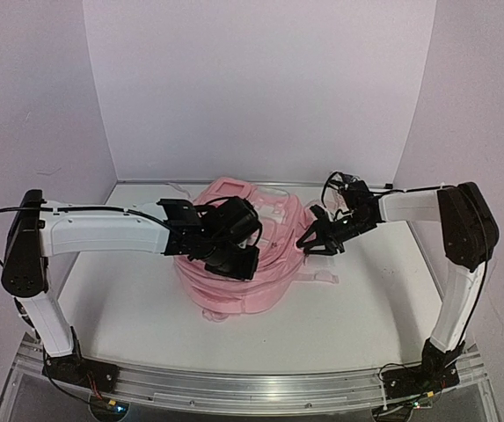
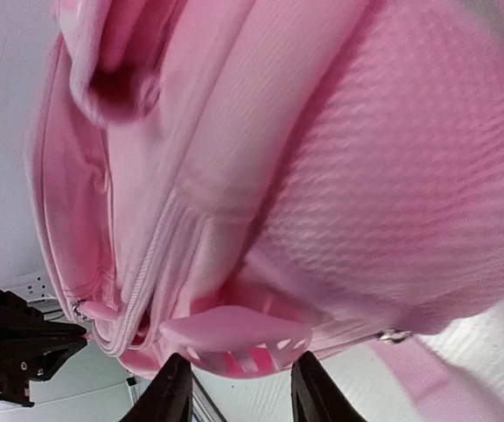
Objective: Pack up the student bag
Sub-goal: Unzip the student bag at the center of the board.
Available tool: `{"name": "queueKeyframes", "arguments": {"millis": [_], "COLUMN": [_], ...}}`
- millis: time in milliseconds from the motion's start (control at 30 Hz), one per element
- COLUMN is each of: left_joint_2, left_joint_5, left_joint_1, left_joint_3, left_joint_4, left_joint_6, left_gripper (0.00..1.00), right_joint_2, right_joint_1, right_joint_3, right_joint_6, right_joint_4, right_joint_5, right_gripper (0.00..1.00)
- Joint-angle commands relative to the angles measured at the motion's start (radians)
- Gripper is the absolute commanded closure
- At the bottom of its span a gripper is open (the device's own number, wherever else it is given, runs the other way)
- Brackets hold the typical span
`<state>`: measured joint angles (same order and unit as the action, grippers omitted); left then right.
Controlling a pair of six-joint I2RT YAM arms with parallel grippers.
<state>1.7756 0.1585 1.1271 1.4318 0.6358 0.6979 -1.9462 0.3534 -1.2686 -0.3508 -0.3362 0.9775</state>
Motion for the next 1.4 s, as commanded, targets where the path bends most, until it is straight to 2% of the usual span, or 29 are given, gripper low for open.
{"name": "queueKeyframes", "arguments": {"millis": [0, 133, 267, 367, 500, 1000, 1100, 1200, 1367], "left_joint_2": [0.044, 0.055, 0.072, 0.092, 0.095, 0.005, 0.004, -0.004, -0.015], "left_joint_5": [-0.061, -0.072, -0.066, -0.047, -0.037, -0.135, -0.155, -0.187, -0.204], "left_joint_1": [0.012, 0.011, 0.011, 0.011, 0.011, -0.032, -0.05, -0.061, -0.066], "left_joint_3": [0.069, 0.057, 0.065, 0.09, 0.109, 0.005, -0.016, -0.043, -0.059], "left_joint_4": [0.151, 0.162, 0.183, 0.206, 0.2, -0.006, -0.019, -0.047, -0.07], "left_joint_6": [-0.003, 0.028, 0.038, 0.045, 0.047, 0.141, 0.171, 0.19, 0.192], "left_gripper": [0.81, 0.64, 0.59, 0.59, 0.58, 0.52, 0.54, 0.6, 0.8], "right_joint_2": [0.095, 0.104, 0.102, 0.103, 0.1, 0.039, 0.029, 0.02, 0.001], "right_joint_1": [-0.02, -0.009, 0.008, 0.03, 0.06, 0.113, 0.116, 0.12, 0.126], "right_joint_3": [0.049, 0.069, 0.071, 0.075, 0.081, 0.04, 0.032, 0.023, 0.005], "right_joint_6": [-0.002, -0.002, -0.008, -0.009, -0.009, -0.009, -0.012, -0.012, -0.012], "right_joint_4": [0.047, 0.047, 0.046, 0.044, 0.042, 0.04, 0.04, 0.04, 0.04], "right_joint_5": [-0.042, -0.049, -0.052, -0.057, -0.063, -0.07, -0.066, -0.066, -0.068], "right_gripper": [0.47, 0.46, 0.46, 0.44, 0.36, 0.37, 0.37, 0.39, 0.45]}}
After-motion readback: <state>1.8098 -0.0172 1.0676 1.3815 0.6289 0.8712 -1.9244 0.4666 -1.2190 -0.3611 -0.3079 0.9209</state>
